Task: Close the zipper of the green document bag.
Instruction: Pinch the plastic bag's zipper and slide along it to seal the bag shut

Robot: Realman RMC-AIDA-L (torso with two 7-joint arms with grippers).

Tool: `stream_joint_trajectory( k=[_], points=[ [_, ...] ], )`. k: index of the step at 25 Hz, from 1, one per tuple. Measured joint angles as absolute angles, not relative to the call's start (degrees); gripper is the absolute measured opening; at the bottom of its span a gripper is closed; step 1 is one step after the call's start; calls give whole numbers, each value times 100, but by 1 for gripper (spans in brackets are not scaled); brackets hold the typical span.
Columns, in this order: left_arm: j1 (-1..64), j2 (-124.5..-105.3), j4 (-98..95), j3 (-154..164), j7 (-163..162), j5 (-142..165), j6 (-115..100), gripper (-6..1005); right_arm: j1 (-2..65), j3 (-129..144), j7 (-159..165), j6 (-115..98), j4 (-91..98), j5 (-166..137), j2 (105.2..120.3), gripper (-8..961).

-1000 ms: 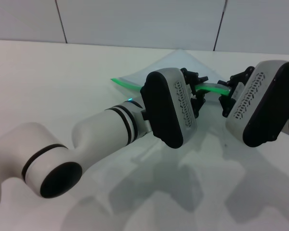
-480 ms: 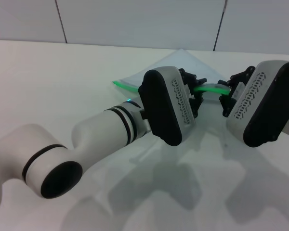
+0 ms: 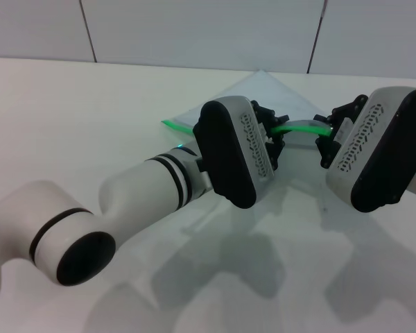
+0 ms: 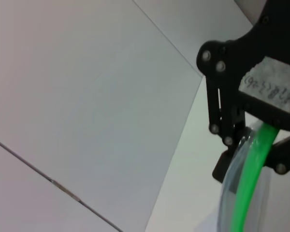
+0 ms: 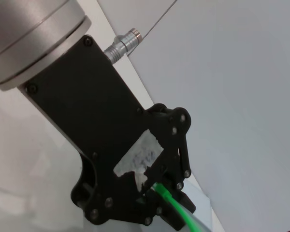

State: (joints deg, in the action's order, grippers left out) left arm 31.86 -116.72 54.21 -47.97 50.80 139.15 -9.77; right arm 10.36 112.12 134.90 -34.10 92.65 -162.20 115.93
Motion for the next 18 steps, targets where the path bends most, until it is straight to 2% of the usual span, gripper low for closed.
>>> stream_joint_trajectory(
  k=[18],
  points=[
    [3152, -11663, 5074, -4847, 5080, 13635, -1102, 67, 924, 11049, 13491, -3417, 9392, -16233, 11595, 50]
  ],
)
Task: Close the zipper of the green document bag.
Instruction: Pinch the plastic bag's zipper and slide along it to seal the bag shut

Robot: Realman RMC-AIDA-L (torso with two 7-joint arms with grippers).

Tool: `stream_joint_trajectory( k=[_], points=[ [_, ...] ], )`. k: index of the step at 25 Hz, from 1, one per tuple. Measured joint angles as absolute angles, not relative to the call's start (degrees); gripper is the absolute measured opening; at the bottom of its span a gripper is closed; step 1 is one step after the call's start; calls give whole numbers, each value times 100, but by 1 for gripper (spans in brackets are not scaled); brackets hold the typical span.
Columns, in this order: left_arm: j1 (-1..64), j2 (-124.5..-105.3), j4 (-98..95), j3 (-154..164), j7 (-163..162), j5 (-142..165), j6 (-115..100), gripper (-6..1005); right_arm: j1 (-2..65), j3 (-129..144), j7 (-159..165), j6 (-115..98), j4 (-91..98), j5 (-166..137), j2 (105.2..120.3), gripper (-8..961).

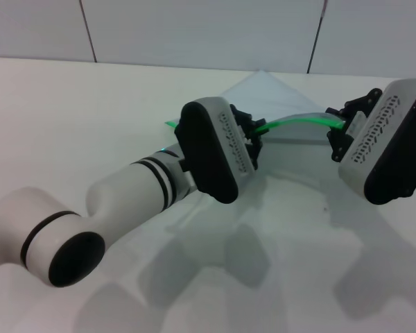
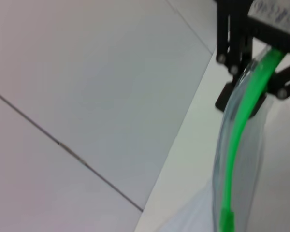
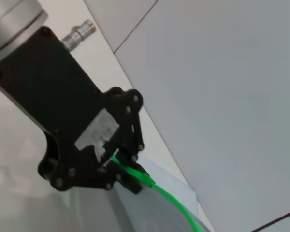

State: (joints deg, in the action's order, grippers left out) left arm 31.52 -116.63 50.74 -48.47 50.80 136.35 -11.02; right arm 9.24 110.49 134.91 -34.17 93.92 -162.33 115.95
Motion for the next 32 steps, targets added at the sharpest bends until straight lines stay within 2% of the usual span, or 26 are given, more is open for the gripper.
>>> stream_joint_trajectory(
  k=[13, 18, 29, 32],
  points=[
    [3136, -11659, 5137, -4791, 5106, 13526, -1331, 39, 880, 11001, 13465, -3416, 9434, -16236, 11593, 50],
    [3089, -11658, 5272, -4816, 5133, 13526, -1365, 66, 891, 11002, 13464, -3406, 9403, -16233, 11593, 50],
    [2986, -11671, 5283, -4781, 5142, 13526, -1731, 413, 932, 11003, 13469, -3401, 9334, -16232, 11593, 47],
    [2988, -11676, 5283, -4775, 5142, 13526, -1733, 440, 937, 11003, 13466, -3401, 9334, -16233, 11593, 48]
  ],
)
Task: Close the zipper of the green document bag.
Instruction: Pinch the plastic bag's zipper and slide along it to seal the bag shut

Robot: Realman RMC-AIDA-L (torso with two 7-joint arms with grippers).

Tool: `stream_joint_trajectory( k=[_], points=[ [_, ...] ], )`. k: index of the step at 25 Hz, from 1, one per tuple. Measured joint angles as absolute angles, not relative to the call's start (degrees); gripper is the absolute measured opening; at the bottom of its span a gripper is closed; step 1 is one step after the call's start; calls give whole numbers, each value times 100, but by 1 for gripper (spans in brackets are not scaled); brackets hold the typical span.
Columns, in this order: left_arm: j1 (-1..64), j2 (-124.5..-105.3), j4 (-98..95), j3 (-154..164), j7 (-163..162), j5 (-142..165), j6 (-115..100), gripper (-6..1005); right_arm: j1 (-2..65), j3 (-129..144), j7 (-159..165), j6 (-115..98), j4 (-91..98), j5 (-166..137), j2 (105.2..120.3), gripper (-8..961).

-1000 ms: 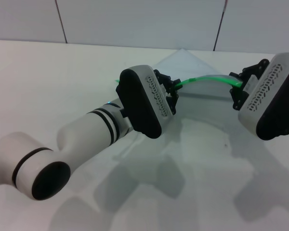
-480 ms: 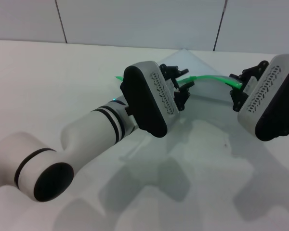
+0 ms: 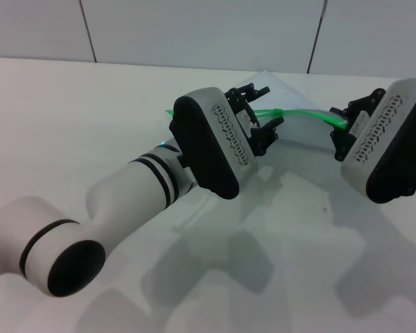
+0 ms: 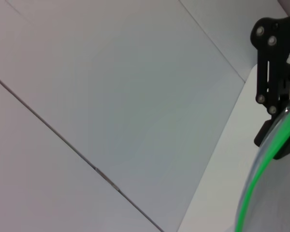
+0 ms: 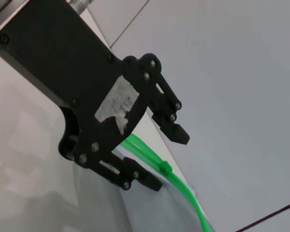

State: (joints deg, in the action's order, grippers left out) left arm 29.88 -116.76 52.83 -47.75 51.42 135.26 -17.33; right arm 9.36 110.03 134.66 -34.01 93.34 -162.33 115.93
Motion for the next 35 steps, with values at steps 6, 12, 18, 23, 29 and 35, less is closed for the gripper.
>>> stream_joint_trajectory(
  k=[6, 12, 18, 23, 29, 35],
  points=[
    [3031, -11681, 5276, -4635, 5140, 13526, -1737, 495, 940, 11003, 13460, -3401, 9333, -16232, 11593, 48],
    [3019, -11681, 5280, -4575, 5134, 13478, -1740, 477, 940, 11003, 13452, -3401, 9333, -16233, 11593, 47],
    [2877, -11673, 5453, -4593, 5134, 13473, -1736, 355, 941, 11003, 13449, -3406, 9311, -16233, 11593, 47],
    [2842, -11664, 5507, -4624, 5139, 13473, -1741, 259, 940, 11003, 13447, -3410, 9312, -16233, 11593, 48],
    [2883, -11663, 5462, -4658, 5135, 13473, -1691, 207, 940, 11007, 13441, -3408, 9338, -16233, 11593, 48],
    [2939, -11663, 5400, -4693, 5128, 13473, -1699, 107, 940, 11036, 13437, -3405, 9363, -16234, 11593, 47]
  ],
)
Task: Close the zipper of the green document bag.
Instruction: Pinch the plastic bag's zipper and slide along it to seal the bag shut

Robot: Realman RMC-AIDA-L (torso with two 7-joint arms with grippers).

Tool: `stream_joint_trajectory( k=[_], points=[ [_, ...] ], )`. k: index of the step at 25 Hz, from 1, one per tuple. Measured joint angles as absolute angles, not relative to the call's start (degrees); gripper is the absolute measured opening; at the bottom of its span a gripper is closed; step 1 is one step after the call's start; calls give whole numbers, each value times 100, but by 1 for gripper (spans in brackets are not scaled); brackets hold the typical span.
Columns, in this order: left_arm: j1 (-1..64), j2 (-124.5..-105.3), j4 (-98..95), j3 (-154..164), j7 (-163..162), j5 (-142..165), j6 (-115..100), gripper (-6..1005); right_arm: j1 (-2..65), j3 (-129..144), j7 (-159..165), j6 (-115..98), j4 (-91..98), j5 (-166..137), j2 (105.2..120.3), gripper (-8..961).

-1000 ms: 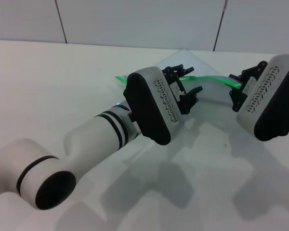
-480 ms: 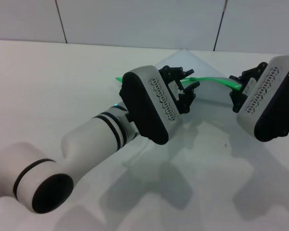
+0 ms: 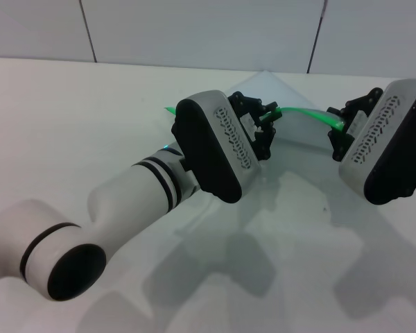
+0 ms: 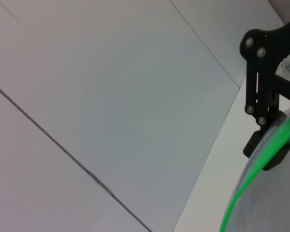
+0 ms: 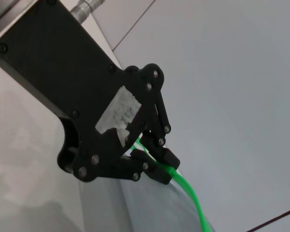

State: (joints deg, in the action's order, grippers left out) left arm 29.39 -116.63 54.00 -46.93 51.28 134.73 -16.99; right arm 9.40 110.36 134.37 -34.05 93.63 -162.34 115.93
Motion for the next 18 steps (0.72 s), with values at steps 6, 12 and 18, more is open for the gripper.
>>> stream_joint_trajectory(
  k=[6, 12, 18],
  points=[
    [2973, -11671, 5372, -4694, 5136, 13473, -1719, 79, 940, 11046, 13438, -3401, 9374, -16234, 11593, 48],
    [2998, -11674, 5305, -4692, 5128, 13472, -1692, 80, 928, 11056, 13438, -3401, 9413, -16233, 11593, 47],
    [3020, -11673, 5139, -4684, 5135, 13263, -1683, 79, 828, 11024, 13438, -3401, 9550, -16236, 11593, 47]
  ],
)
